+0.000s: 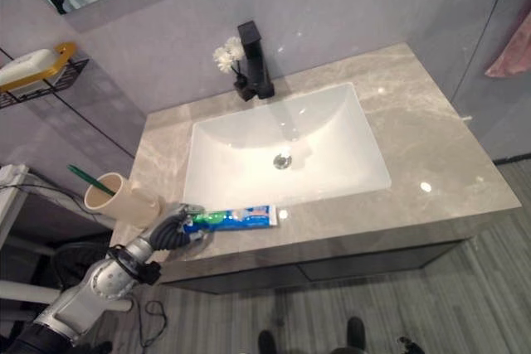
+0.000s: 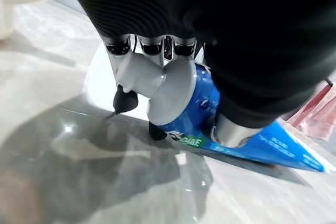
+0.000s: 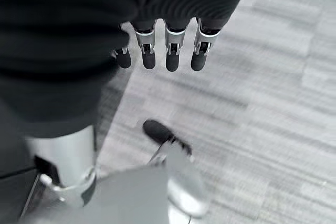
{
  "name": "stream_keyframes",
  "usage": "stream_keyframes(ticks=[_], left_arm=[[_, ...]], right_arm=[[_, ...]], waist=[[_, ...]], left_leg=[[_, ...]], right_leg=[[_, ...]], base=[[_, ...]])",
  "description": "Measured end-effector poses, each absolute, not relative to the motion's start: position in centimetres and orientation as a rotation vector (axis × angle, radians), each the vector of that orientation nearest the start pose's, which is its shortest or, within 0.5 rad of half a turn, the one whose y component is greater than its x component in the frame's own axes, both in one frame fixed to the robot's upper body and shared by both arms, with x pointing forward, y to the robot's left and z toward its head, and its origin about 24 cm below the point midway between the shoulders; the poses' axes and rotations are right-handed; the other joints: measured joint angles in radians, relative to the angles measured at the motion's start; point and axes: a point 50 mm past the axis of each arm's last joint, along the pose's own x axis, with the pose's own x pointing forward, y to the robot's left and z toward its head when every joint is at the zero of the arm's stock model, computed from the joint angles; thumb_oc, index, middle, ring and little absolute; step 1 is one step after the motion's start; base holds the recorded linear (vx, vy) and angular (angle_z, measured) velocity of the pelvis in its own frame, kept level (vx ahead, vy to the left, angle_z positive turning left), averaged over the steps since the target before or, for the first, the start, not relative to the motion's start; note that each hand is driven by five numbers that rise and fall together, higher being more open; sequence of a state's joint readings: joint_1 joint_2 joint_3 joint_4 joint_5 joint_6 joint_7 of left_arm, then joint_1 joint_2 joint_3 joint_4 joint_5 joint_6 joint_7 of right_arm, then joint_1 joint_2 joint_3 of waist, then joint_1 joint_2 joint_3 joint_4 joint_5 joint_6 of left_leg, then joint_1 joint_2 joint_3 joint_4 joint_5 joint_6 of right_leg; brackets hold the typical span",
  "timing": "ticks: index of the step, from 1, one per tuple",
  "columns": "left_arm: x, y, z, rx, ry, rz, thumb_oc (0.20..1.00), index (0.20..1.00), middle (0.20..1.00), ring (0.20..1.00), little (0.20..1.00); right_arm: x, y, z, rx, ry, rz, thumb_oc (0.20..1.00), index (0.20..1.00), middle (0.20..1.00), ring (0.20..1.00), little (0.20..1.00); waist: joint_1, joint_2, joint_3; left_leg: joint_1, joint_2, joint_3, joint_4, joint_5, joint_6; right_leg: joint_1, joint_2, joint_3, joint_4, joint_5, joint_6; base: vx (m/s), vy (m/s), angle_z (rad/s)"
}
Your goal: Put brush and paste in cup on sink, flatten towel.
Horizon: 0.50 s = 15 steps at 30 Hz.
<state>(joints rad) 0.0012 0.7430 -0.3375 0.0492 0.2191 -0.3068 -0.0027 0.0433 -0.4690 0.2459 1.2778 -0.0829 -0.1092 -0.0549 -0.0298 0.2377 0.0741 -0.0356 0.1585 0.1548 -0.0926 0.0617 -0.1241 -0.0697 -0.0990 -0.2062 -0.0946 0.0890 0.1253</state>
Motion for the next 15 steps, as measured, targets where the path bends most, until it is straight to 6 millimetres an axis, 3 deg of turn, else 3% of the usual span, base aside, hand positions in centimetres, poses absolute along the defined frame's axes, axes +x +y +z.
stream_keyframes(ticks=[5, 8, 11, 15], left_arm=[[23.4, 20.1, 5.1, 0.950, -0.160, -0.482, 0.200, 0.200, 0.200, 0.200, 0.200], [23.5, 20.3, 5.3, 1.024, -0.185, -0.502, 0.200, 0.200, 0.200, 0.200, 0.200], [24.2, 20.9, 6.5, 1.194, -0.257, -0.495, 0.200, 0.200, 0.200, 0.200, 0.200], [24.5, 22.0, 7.5, 1.352, -0.315, -0.463, 0.200, 0.200, 0.200, 0.200, 0.200]], right_arm=[[6.6, -31.5, -13.7, -0.653, 1.242, -0.055, 1.000, 1.000, 1.000, 1.000, 1.000], [6.3, -31.1, -14.0, -0.604, 1.260, -0.087, 1.000, 1.000, 1.000, 1.000, 1.000], [6.3, -31.0, -14.1, -0.494, 1.251, -0.212, 1.000, 1.000, 1.000, 1.000, 1.000], [6.1, -31.9, -13.7, -0.336, 1.212, -0.414, 1.000, 1.000, 1.000, 1.000, 1.000]], waist=[[0.001, -0.021, -0.005], [0.004, -0.064, -0.031], [0.006, -0.104, -0.044], [0.002, -0.131, -0.063]], left_leg=[[0.000, 0.004, -0.001, -0.003, -0.001, 0.002], [0.005, 0.010, -0.001, 0.001, 0.001, -0.001], [0.027, 0.013, 0.002, 0.001, 0.000, -0.002], [0.039, 0.014, 0.005, -0.001, -0.005, -0.001]], right_leg=[[0.001, 0.004, 0.001, 0.000, 0.001, -0.003], [0.004, 0.011, 0.001, 0.000, 0.006, -0.008], [0.024, 0.014, 0.003, 0.000, 0.006, -0.011], [0.035, 0.015, 0.006, 0.000, 0.004, -0.009]], base=[[0.00, 0.000, 0.00], [0.00, 0.000, 0.00], [-0.01, 0.007, -0.02], [0.00, 0.002, -0.01]])
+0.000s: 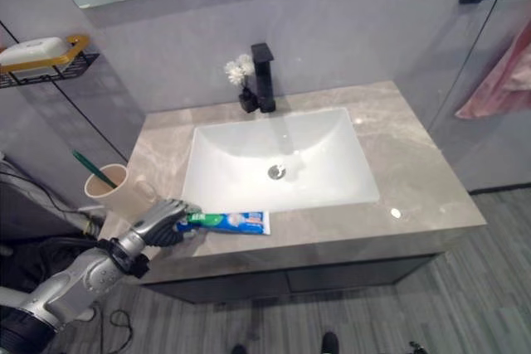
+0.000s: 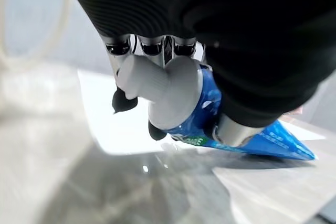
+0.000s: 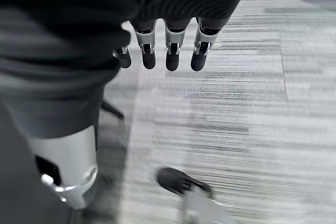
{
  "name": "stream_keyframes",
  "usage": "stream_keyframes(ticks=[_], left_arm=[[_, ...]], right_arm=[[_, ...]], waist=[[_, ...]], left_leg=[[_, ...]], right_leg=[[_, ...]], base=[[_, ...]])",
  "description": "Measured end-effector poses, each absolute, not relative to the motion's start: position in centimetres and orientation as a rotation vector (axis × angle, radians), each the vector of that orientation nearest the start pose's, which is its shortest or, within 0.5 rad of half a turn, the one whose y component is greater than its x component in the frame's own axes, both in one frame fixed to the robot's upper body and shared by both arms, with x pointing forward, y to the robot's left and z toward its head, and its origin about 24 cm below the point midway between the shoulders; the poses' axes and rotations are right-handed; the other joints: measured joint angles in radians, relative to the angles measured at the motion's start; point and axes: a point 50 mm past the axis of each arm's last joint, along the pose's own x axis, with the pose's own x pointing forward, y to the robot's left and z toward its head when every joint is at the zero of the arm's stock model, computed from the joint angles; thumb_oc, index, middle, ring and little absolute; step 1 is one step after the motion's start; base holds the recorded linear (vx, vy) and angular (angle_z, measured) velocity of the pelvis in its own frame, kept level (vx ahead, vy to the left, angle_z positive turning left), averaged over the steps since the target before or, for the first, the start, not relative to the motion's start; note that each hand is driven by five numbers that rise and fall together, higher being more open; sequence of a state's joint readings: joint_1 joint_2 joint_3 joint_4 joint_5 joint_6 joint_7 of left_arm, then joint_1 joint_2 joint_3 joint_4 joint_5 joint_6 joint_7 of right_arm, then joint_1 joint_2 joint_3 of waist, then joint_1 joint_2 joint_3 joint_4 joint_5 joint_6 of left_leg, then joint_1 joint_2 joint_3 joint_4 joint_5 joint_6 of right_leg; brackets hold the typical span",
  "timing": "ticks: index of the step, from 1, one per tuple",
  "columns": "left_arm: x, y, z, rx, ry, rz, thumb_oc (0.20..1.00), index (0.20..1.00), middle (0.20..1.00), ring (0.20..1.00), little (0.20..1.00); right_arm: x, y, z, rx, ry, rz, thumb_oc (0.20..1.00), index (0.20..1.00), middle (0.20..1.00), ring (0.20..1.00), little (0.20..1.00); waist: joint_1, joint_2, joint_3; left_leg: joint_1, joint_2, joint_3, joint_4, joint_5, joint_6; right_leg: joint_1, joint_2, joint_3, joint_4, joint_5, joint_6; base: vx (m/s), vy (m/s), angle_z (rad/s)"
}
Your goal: Put brush and paste in cup on sink, flatten towel.
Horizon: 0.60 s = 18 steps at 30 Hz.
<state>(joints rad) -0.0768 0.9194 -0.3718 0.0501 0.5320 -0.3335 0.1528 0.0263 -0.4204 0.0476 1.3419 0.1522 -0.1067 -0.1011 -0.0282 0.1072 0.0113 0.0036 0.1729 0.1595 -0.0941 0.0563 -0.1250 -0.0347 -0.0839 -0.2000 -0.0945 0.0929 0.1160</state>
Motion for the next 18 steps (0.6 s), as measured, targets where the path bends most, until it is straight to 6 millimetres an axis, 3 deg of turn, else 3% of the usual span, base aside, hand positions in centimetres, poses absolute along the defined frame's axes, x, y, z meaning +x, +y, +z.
stream_keyframes(ticks=[5, 8, 9, 10, 12, 13, 16, 18], left_arm=[[25.5, 23.7, 9.8, 1.545, -0.400, -0.392, 0.200, 0.200, 0.200, 0.200, 0.200], [26.4, 24.4, 13.0, 1.609, -0.543, -0.235, 0.200, 0.200, 0.200, 0.200, 0.200], [26.6, 24.6, 14.2, 1.614, -0.592, -0.168, 0.200, 0.200, 0.200, 0.200, 0.200], [26.6, 24.8, 15.7, 1.635, -0.663, -0.084, 0.200, 0.200, 0.200, 0.200, 0.200], [26.5, 25.1, 17.4, 1.641, -0.733, 0.018, 0.200, 0.200, 0.200, 0.200, 0.200], [26.5, 25.1, 18.9, 1.641, -0.795, 0.106, 0.200, 0.200, 0.200, 0.200, 0.200], [26.7, 25.3, 21.5, 1.644, -0.893, 0.249, 0.200, 0.200, 0.200, 0.200, 0.200], [26.7, 25.3, 23.2, 1.634, -0.952, 0.331, 0.200, 0.200, 0.200, 0.200, 0.200]], right_arm=[[7.3, -33.9, -12.4, -0.194, 1.085, -0.622, 1.000, 1.000, 1.000, 1.000, 1.000], [11.5, -36.2, -8.6, -0.259, 0.792, -0.689, 1.000, 1.000, 1.000, 1.000, 1.000], [13.2, -36.8, -6.8, -0.285, 0.681, -0.721, 1.000, 1.000, 1.000, 1.000, 1.000], [15.0, -37.4, -3.8, -0.326, 0.499, -0.767, 1.000, 1.000, 1.000, 1.000, 1.000], [16.7, -37.9, -0.4, -0.393, 0.332, -0.813, 1.000, 1.000, 1.000, 1.000, 1.000], [17.4, -38.2, 2.4, -0.449, 0.207, -0.862, 1.000, 1.000, 1.000, 1.000, 1.000], [19.2, -37.5, 7.8, -0.565, -0.052, -0.900, 1.000, 1.000, 1.000, 1.000, 1.000], [20.7, -36.0, 10.8, -0.612, -0.216, -0.877, 1.000, 1.000, 1.000, 1.000, 1.000]], waist=[[-0.008, -0.027, -0.014], [-0.023, -0.049, -0.025], [-0.034, -0.057, -0.031], [-0.039, -0.060, -0.033], [-0.044, -0.061, -0.037], [-0.046, -0.063, -0.039], [-0.045, -0.062, -0.046], [-0.046, -0.061, -0.052]], left_leg=[[0.014, 0.005, 0.004, -0.001, 0.000, 0.000], [0.018, 0.008, 0.009, -0.001, -0.002, -0.003], [0.022, 0.010, 0.012, -0.001, -0.003, -0.003], [0.027, 0.011, 0.016, -0.002, -0.004, -0.005], [0.030, 0.011, 0.019, -0.002, -0.005, -0.004], [0.032, 0.010, 0.020, -0.001, -0.005, -0.004], [0.031, 0.009, 0.021, -0.001, -0.005, -0.004], [0.033, 0.009, 0.022, 0.002, -0.005, -0.004]], right_leg=[[0.010, 0.005, 0.004, 0.002, 0.005, -0.006], [0.016, 0.009, 0.011, 0.000, 0.004, -0.006], [0.018, 0.010, 0.013, 0.004, 0.005, -0.007], [0.020, 0.011, 0.020, 0.000, 0.005, -0.008], [0.021, 0.011, 0.023, 0.000, 0.005, -0.008], [0.018, 0.011, 0.025, 0.001, 0.006, -0.009], [0.017, 0.011, 0.026, 0.004, 0.008, -0.011], [0.018, 0.011, 0.027, 0.005, 0.009, -0.012]], base=[[-0.01, 0.004, -0.02], [-0.02, 0.018, -0.06], [-0.04, 0.040, -0.11], [-0.01, 0.039, -0.10], [-0.01, 0.033, -0.07], [0.00, 0.000, 0.00], [0.00, 0.021, -0.01], [0.00, 0.000, 0.00]])
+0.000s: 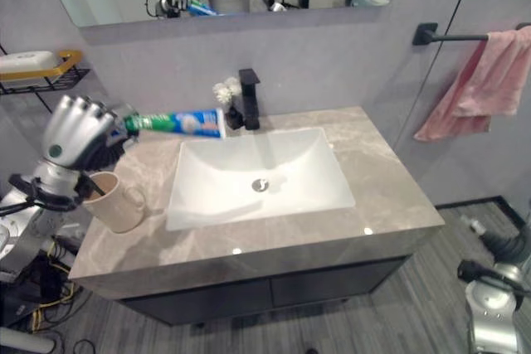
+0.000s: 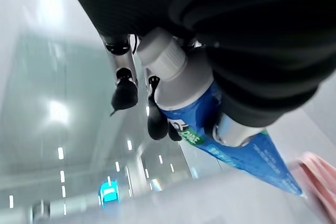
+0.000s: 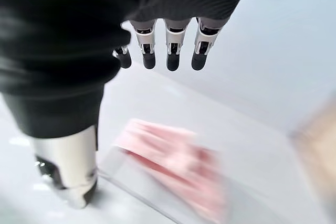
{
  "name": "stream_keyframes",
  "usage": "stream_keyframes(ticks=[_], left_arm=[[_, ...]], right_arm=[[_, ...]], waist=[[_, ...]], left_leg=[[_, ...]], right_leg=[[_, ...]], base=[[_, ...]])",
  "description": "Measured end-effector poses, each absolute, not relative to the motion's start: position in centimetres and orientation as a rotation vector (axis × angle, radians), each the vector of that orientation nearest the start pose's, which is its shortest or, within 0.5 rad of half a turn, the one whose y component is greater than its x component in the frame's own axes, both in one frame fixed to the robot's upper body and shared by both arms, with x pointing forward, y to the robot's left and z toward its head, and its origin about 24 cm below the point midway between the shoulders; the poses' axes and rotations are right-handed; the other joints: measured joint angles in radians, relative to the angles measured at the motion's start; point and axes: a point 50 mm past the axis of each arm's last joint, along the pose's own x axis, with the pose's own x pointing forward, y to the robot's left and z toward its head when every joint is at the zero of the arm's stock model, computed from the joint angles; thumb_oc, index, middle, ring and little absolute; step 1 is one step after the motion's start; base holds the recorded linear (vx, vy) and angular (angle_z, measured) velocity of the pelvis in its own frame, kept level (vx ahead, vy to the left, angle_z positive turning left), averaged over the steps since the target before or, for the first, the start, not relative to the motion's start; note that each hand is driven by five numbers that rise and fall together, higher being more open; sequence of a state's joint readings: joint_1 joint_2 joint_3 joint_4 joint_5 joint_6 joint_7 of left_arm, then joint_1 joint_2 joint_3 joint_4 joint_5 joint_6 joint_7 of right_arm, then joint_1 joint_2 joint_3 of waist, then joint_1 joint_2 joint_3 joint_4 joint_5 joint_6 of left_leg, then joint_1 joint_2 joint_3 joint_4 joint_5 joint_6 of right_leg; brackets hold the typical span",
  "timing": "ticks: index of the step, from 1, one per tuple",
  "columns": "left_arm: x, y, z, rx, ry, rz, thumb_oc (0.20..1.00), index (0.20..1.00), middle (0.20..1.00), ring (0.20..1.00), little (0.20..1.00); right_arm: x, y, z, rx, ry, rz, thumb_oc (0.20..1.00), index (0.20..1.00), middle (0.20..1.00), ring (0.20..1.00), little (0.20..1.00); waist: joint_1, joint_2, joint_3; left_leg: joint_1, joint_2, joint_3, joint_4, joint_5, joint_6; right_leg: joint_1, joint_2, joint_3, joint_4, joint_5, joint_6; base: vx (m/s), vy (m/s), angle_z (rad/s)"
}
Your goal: Put brush and paste in cup on sink, flatten towel.
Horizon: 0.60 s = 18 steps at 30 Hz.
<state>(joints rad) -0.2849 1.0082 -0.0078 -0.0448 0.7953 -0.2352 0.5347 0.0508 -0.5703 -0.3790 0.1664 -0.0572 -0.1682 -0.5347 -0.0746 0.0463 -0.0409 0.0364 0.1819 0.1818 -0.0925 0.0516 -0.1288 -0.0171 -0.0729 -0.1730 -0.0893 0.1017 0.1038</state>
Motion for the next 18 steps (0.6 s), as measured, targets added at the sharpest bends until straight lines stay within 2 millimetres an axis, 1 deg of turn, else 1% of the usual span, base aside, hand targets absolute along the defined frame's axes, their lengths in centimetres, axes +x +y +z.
stream_keyframes(ticks=[1, 2, 3, 4, 5, 6, 8, 9, 10, 11, 12, 13, 14, 15, 16, 17, 18], left_arm=[[26.7, 25.2, 23.8, 1.627, -0.978, 0.359, 0.200, 0.200, 0.200, 0.200, 0.200], [26.7, 24.8, 24.9, 1.608, -1.033, 0.401, 0.200, 0.200, 0.200, 0.200, 0.200], [26.7, 24.6, 25.3, 1.599, -1.059, 0.415, 0.200, 0.200, 0.200, 0.200, 0.200], [26.7, 24.5, 25.7, 1.594, -1.075, 0.431, 0.200, 0.200, 0.200, 0.200, 0.200], [26.7, 24.2, 26.3, 1.588, -1.097, 0.445, 0.200, 0.200, 0.200, 0.200, 0.200], [27.0, 23.8, 26.9, 1.575, -1.123, 0.460, 0.200, 0.200, 0.200, 0.200, 0.200], [27.2, 22.8, 28.2, 1.537, -1.196, 0.481, 0.200, 0.200, 0.200, 0.200, 0.200], [27.2, 22.2, 29.0, 1.506, -1.239, 0.504, 0.200, 0.200, 0.200, 0.200, 0.200], [27.2, 21.9, 29.5, 1.476, -1.263, 0.522, 0.200, 0.200, 0.200, 0.200, 0.200], [27.3, 21.3, 30.1, 1.419, -1.305, 0.538, 0.200, 0.200, 0.200, 0.200, 0.200], [27.3, 20.7, 30.6, 1.369, -1.332, 0.540, 0.200, 0.200, 0.200, 0.200, 0.200], [27.2, 20.1, 31.0, 1.339, -1.364, 0.538, 0.200, 0.200, 0.200, 0.200, 0.200], [27.0, 19.4, 31.3, 1.303, -1.390, 0.520, 0.200, 0.200, 0.200, 0.200, 0.200], [27.0, 18.7, 31.5, 1.263, -1.413, 0.502, 0.200, 0.200, 0.200, 0.200, 0.200], [27.0, 18.5, 31.6, 1.253, -1.419, 0.490, 0.200, 0.200, 0.200, 0.200, 0.200], [27.0, 18.5, 31.6, 1.253, -1.419, 0.490, 0.200, 0.200, 0.200, 0.200, 0.200], [27.2, 17.7, 31.6, 1.205, -1.420, 0.456, 0.200, 0.200, 0.200, 0.200, 0.200]], right_arm=[[21.4, -35.2, 11.9, -0.607, -0.277, -0.859, 1.000, 1.000, 1.000, 1.000, 1.000], [22.6, -33.5, 13.8, -0.609, -0.397, -0.797, 1.000, 1.000, 1.000, 1.000, 1.000], [22.9, -33.1, 14.2, -0.603, -0.420, -0.780, 1.000, 1.000, 1.000, 1.000, 1.000], [23.5, -32.3, 14.4, -0.588, -0.431, -0.739, 1.000, 1.000, 1.000, 1.000, 1.000], [24.7, -30.9, 14.4, -0.557, -0.437, -0.645, 1.000, 1.000, 1.000, 1.000, 1.000], [26.0, -29.1, 14.3, -0.466, -0.442, -0.546, 1.000, 1.000, 1.000, 1.000, 1.000], [27.5, -26.0, 14.2, -0.345, -0.448, -0.351, 1.000, 1.000, 1.000, 1.000, 1.000], [28.2, -24.2, 13.8, -0.203, -0.438, -0.226, 1.000, 1.000, 1.000, 1.000, 1.000], [28.7, -23.5, 13.9, -0.098, -0.438, -0.181, 1.000, 1.000, 1.000, 1.000, 1.000], [29.7, -21.3, 13.1, 0.089, -0.405, -0.093, 1.000, 1.000, 1.000, 1.000, 1.000], [30.3, -19.2, 12.5, 0.231, -0.363, -0.005, 1.000, 1.000, 1.000, 1.000, 1.000], [30.7, -17.1, 12.1, 0.321, -0.332, 0.083, 1.000, 1.000, 1.000, 1.000, 1.000], [30.7, -15.5, 11.8, 0.377, -0.306, 0.154, 1.000, 1.000, 1.000, 1.000, 1.000], [31.0, -12.9, 11.5, 0.404, -0.246, 0.265, 1.000, 1.000, 1.000, 1.000, 1.000], [31.0, -11.9, 11.7, 0.393, -0.239, 0.310, 1.000, 1.000, 1.000, 1.000, 1.000], [31.0, -11.9, 11.7, 0.393, -0.239, 0.310, 1.000, 1.000, 1.000, 1.000, 1.000], [31.4, -9.2, 13.5, 0.343, -0.259, 0.463, 1.000, 1.000, 1.000, 1.000, 1.000]], waist=[[0.001, 0.001, -0.002], [-0.001, 0.002, -0.009], [0.005, 0.002, -0.010], [0.006, 0.003, -0.011], [0.007, 0.003, -0.011], [0.005, 0.001, -0.011], [0.006, 0.000, -0.011], [0.012, 0.001, -0.012], [0.008, 0.000, -0.012], [0.011, -0.002, -0.015], [0.019, -0.003, -0.015], [0.019, -0.003, -0.015], [0.028, -0.003, -0.016], [0.046, -0.005, -0.017], [0.050, -0.007, -0.018], [0.050, -0.007, -0.018], [0.062, -0.011, -0.021]], left_leg=[[0.001, 0.000, 0.000, 0.001, 0.001, -0.001], [0.002, -0.001, 0.001, 0.001, 0.002, -0.002], [0.003, -0.001, 0.001, 0.001, 0.002, -0.002], [0.004, -0.002, 0.001, 0.002, 0.002, -0.002], [0.006, -0.001, 0.002, 0.002, 0.002, -0.002], [0.013, 0.000, 0.005, 0.002, 0.002, -0.002], [0.017, 0.002, 0.010, 0.000, 0.001, -0.001], [0.017, 0.002, 0.009, 0.002, 0.001, -0.002], [0.018, 0.003, 0.010, 0.001, 0.001, -0.001], [0.020, 0.004, 0.012, 0.002, 0.001, -0.001], [0.019, 0.004, 0.013, 0.001, 0.001, -0.001], [0.019, 0.004, 0.014, 0.002, 0.001, -0.001], [0.021, 0.004, 0.014, 0.002, 0.001, -0.002], [0.028, 0.002, 0.016, 0.002, 0.003, -0.004], [0.028, 0.002, 0.017, 0.002, 0.003, -0.004], [0.028, 0.002, 0.017, 0.002, 0.003, -0.004], [0.027, 0.001, 0.014, 0.002, 0.003, -0.004]], right_leg=[[0.001, 0.000, 0.000, 0.003, 0.000, 0.000], [0.001, 0.000, 0.001, 0.003, 0.001, 0.000], [0.001, 0.000, 0.001, 0.003, 0.001, 0.000], [0.002, 0.000, 0.001, 0.003, 0.001, 0.000], [0.004, 0.000, 0.002, 0.003, 0.001, 0.000], [0.008, 0.002, 0.004, 0.003, 0.002, 0.000], [0.015, 0.003, 0.006, 0.003, 0.001, 0.001], [0.016, 0.002, 0.006, 0.003, 0.001, 0.001], [0.016, 0.003, 0.006, 0.003, 0.001, 0.001], [0.016, 0.004, 0.008, 0.003, 0.001, 0.001], [0.016, 0.004, 0.008, 0.003, 0.001, 0.001], [0.016, 0.004, 0.009, 0.003, 0.001, 0.001], [0.015, 0.004, 0.009, 0.003, 0.001, 0.001], [0.019, 0.003, 0.010, 0.003, 0.003, -0.002], [0.020, 0.003, 0.011, 0.003, 0.003, -0.001], [0.020, 0.003, 0.011, 0.003, 0.003, -0.001], [0.021, 0.002, 0.009, 0.003, 0.003, -0.001]], base=[[0.00, 0.000, 0.00], [0.00, 0.000, 0.00], [0.00, 0.000, 0.00], [-0.04, 0.012, -0.01], [-0.06, 0.009, -0.04], [-0.06, 0.007, -0.07], [-0.05, 0.007, -0.04], [0.00, 0.000, 0.00], [0.00, 0.000, 0.00], [0.00, 0.000, 0.00], [-0.01, 0.008, -0.03], [0.00, 0.000, 0.00], [0.00, 0.000, 0.00], [0.00, 0.000, 0.00], [0.00, 0.000, 0.00], [0.00, 0.000, 0.00], [0.02, 0.009, 0.07]])
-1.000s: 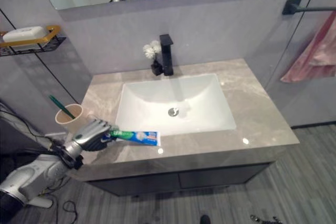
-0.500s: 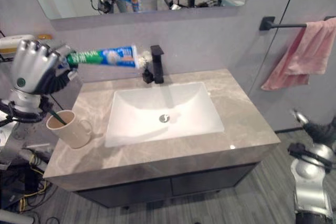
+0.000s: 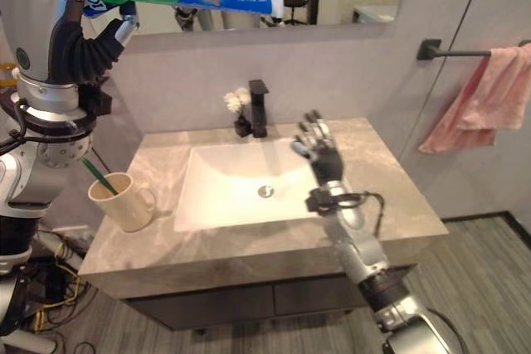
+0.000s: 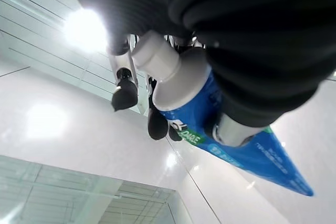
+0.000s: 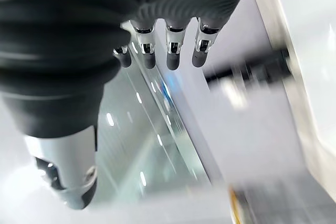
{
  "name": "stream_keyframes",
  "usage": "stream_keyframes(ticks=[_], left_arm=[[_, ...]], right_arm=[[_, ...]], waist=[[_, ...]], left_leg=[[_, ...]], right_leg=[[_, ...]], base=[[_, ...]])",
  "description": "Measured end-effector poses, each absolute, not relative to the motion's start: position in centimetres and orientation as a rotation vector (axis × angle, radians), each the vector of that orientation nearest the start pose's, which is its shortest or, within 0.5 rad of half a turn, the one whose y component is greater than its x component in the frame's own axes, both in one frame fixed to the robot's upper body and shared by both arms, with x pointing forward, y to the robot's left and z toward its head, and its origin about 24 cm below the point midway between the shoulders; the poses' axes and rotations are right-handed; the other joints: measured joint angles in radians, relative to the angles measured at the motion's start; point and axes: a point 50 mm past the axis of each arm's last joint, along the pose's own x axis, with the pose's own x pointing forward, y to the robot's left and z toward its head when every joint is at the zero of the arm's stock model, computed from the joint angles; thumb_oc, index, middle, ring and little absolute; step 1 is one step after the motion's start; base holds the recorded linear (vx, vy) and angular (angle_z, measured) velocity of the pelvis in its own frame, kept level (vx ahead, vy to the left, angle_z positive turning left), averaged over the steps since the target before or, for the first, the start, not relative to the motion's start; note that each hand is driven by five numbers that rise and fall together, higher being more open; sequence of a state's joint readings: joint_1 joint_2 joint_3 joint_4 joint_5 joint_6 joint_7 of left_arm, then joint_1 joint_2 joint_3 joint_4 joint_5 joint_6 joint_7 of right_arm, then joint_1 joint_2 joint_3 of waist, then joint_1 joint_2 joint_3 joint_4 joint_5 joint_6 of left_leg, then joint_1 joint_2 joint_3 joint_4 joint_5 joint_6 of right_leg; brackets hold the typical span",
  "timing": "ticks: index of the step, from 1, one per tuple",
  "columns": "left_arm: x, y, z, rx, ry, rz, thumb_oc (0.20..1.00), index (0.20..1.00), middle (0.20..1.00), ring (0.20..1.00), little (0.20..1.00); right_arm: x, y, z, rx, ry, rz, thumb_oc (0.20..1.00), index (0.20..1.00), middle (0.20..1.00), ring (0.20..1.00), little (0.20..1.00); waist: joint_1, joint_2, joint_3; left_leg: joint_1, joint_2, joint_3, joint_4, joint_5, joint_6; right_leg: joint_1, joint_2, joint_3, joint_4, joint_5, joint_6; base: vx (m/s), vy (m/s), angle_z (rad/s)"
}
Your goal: Put brush and paste in cup on sink, flatten towel.
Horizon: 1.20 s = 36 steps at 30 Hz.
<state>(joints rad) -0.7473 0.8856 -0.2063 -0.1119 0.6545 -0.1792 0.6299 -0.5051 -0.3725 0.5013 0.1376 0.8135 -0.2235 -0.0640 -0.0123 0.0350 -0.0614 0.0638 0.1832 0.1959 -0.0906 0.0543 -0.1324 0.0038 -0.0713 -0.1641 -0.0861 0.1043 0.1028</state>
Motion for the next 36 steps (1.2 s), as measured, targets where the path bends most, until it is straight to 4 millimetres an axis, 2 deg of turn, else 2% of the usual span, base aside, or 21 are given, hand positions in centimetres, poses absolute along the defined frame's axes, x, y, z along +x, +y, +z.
stream_keyframes(ticks=[1, 5, 9, 12, 19, 27, 30, 36], left_arm=[[27.3, 17.3, 31.2, 1.178, -1.413, 0.429, 0.200, 0.200, 0.200, 0.200, 0.200], [27.5, 16.1, 30.1, 1.122, -1.410, 0.373, 0.200, 0.200, 0.200, 0.200, 0.200], [27.5, 15.8, 29.7, 1.072, -1.402, 0.347, 0.200, 0.200, 0.200, 0.200, 0.200], [27.6, 15.4, 28.6, 0.990, -1.365, 0.308, 0.200, 0.200, 0.200, 0.200, 0.200], [27.6, 15.4, 26.5, 0.957, -1.298, 0.252, 0.200, 0.200, 0.200, 0.200, 0.200], [27.6, 15.3, 24.5, 0.901, -1.220, 0.210, 0.200, 0.200, 0.200, 0.200, 0.200], [27.5, 15.0, 23.6, 0.849, -1.184, 0.177, 0.200, 0.200, 0.200, 0.200, 0.200], [27.5, 14.9, 22.9, 0.808, -1.142, 0.147, 0.200, 0.200, 0.200, 0.200, 0.200]], right_arm=[[31.5, -7.9, 14.7, 0.380, -0.288, 0.520, 1.000, 1.000, 1.000, 1.000, 1.000], [31.3, -4.6, 17.6, 0.505, -0.358, 0.640, 1.000, 1.000, 1.000, 1.000, 1.000], [31.3, -4.0, 19.1, 0.529, -0.416, 0.663, 1.000, 1.000, 1.000, 1.000, 1.000], [31.3, -3.7, 20.2, 0.578, -0.462, 0.668, 1.000, 1.000, 1.000, 1.000, 1.000], [30.5, -2.0, 22.9, 0.698, -0.558, 0.704, 1.000, 1.000, 1.000, 1.000, 1.000], [29.7, -2.7, 25.2, 0.846, -0.665, 0.656, 1.000, 1.000, 1.000, 1.000, 1.000], [29.8, -3.6, 25.7, 0.886, -0.710, 0.616, 1.000, 1.000, 1.000, 1.000, 1.000], [29.7, -3.6, 25.7, 0.931, -0.713, 0.595, 1.000, 1.000, 1.000, 1.000, 1.000]], waist=[[-0.001, -0.002, -0.001], [0.016, -0.007, -0.004], [0.032, -0.011, -0.007], [0.040, -0.013, -0.009], [0.063, -0.015, -0.008], [0.112, -0.034, 0.001], [0.114, -0.048, 0.010], [0.116, -0.051, 0.019]], left_leg=[[0.003, 0.000, -0.006, 0.000, 0.000, 0.000], [0.002, 0.000, -0.024, 0.000, 0.000, 0.000], [-0.001, -0.003, -0.032, 0.000, 0.000, 0.000], [-0.012, -0.002, -0.045, 0.000, 0.000, 0.000], [-0.025, -0.004, -0.060, 0.000, -0.002, 0.003], [-0.034, -0.010, -0.086, 0.000, 0.001, 0.001], [-0.040, -0.014, -0.101, 0.000, 0.001, 0.001], [-0.045, -0.020, -0.104, 0.000, -0.001, 0.004]], right_leg=[[0.005, 0.000, -0.006, 0.000, 0.000, 0.000], [0.015, -0.001, -0.022, 0.000, -0.004, 0.001], [0.017, -0.004, -0.031, 0.000, -0.006, 0.001], [0.016, -0.003, -0.042, 0.000, -0.007, 0.000], [0.017, -0.006, -0.059, 0.000, -0.014, 0.001], [0.018, -0.011, -0.084, 0.000, -0.023, 0.008], [0.021, -0.016, -0.097, 0.000, -0.027, 0.009], [0.020, -0.023, -0.102, 0.000, -0.031, 0.012]], base=[[0.03, 0.017, 0.12], [0.03, 0.026, 0.12], [0.02, 0.023, 0.07], [0.03, 0.026, 0.12], [0.02, 0.020, 0.06], [0.02, 0.012, 0.09], [0.01, 0.011, 0.16], [0.00, 0.002, 0.01]])
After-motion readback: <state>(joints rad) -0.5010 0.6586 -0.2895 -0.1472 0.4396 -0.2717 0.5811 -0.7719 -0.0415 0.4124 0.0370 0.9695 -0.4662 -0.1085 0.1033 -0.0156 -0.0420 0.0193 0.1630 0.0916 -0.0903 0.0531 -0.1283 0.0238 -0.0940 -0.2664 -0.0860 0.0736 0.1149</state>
